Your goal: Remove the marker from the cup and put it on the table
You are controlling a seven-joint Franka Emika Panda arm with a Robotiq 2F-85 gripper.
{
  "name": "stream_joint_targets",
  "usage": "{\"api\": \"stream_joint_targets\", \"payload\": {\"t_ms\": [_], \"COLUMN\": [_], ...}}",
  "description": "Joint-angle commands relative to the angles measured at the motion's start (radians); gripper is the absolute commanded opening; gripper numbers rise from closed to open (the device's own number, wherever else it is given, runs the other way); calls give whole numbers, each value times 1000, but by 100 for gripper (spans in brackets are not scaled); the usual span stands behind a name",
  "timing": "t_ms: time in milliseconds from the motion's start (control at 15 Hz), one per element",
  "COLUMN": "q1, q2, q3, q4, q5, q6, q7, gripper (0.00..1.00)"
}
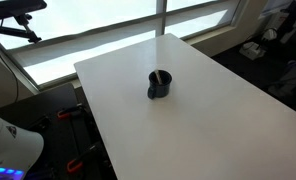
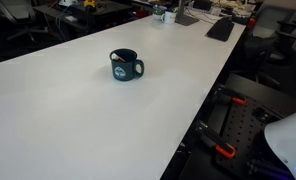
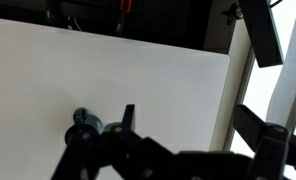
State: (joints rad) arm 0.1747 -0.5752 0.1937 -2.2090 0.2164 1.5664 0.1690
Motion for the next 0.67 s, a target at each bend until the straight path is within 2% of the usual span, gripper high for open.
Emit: {"api": "stream_joint_targets", "payload": {"t_ms": [0, 333, 600], "q1": [-32, -76, -97], "q2": [49, 177, 306], "q3": [-22, -53, -66], "q4": [4, 15, 24], "q5": [-4, -30, -36], "q6": [106, 291, 393], "q7": [-36, -34, -5], "gripper": [100, 100, 100]}}
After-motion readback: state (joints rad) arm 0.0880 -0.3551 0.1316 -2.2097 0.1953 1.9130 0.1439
